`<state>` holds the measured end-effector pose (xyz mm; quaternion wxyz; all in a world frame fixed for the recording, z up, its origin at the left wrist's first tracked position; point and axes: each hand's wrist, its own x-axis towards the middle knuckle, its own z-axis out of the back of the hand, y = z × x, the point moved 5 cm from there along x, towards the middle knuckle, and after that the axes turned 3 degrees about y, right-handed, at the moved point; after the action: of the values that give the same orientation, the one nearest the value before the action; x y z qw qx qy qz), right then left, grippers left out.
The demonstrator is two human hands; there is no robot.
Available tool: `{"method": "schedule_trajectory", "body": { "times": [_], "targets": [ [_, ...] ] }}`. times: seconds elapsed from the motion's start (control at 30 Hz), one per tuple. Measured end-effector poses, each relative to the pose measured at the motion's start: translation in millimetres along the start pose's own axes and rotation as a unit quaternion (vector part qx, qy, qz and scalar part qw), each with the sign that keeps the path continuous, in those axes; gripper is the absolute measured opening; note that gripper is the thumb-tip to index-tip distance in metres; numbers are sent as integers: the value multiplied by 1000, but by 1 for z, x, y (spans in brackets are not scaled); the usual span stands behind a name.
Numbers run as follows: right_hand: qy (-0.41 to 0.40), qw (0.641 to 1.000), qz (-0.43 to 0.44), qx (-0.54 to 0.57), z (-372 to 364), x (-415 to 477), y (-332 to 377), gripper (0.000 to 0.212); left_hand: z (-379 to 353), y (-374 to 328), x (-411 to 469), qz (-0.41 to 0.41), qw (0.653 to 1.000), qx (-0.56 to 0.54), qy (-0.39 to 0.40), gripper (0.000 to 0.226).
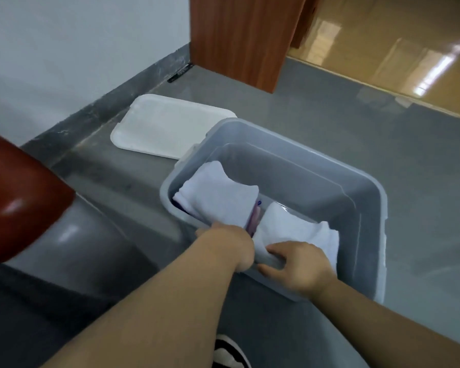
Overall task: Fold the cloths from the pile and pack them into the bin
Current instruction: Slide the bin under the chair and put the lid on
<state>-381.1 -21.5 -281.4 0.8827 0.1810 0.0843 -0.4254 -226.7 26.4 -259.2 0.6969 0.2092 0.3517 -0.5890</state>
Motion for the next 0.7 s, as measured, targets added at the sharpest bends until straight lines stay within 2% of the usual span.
{"method": "schedule_trajectory", "body": {
  "times": [0.1,0.2,0.27,0.33,0.37,0.4,0.47,0.5,0.53,0.57,0.63,0.7],
  "targets": [
    [-34,999,14,12,4,4,4,55,-1,11,-12,22,993,-105,-53,33],
    [69,996,-35,33,7,1,6,57,-7,7,-34,31,974,-189,-120,40],
    [91,991,-66,75,11,-5,9,53,-8,1,-47,61,947,-246,-198,39],
    [52,987,-96,119,16,-16,10,48,-11,-4,-60,101,892,-341,-280,35],
    [13,983,-116,139,21,-23,10,39,-16,-6,-62,127,848,-420,-297,33],
    [-31,975,-145,167,22,-34,7,28,-24,-9,-61,165,794,-517,-275,33],
    [-109,943,-227,216,29,-56,2,14,-43,-17,-51,233,639,-706,-200,36],
    [-136,922,-275,237,32,-66,-2,12,-49,-24,-46,256,576,-758,-170,40],
    [-153,897,-331,251,32,-73,-10,12,-53,-33,-39,272,546,-779,-146,43],
    [-159,873,-385,254,31,-78,-18,20,-56,-42,-33,281,531,-789,-125,46],
    [-139,836,-469,248,27,-79,-35,51,-62,-63,-21,289,518,-801,-84,44],
    [-118,819,-509,237,25,-77,-50,79,-70,-86,-10,297,503,-810,-54,37]
  ]
}}
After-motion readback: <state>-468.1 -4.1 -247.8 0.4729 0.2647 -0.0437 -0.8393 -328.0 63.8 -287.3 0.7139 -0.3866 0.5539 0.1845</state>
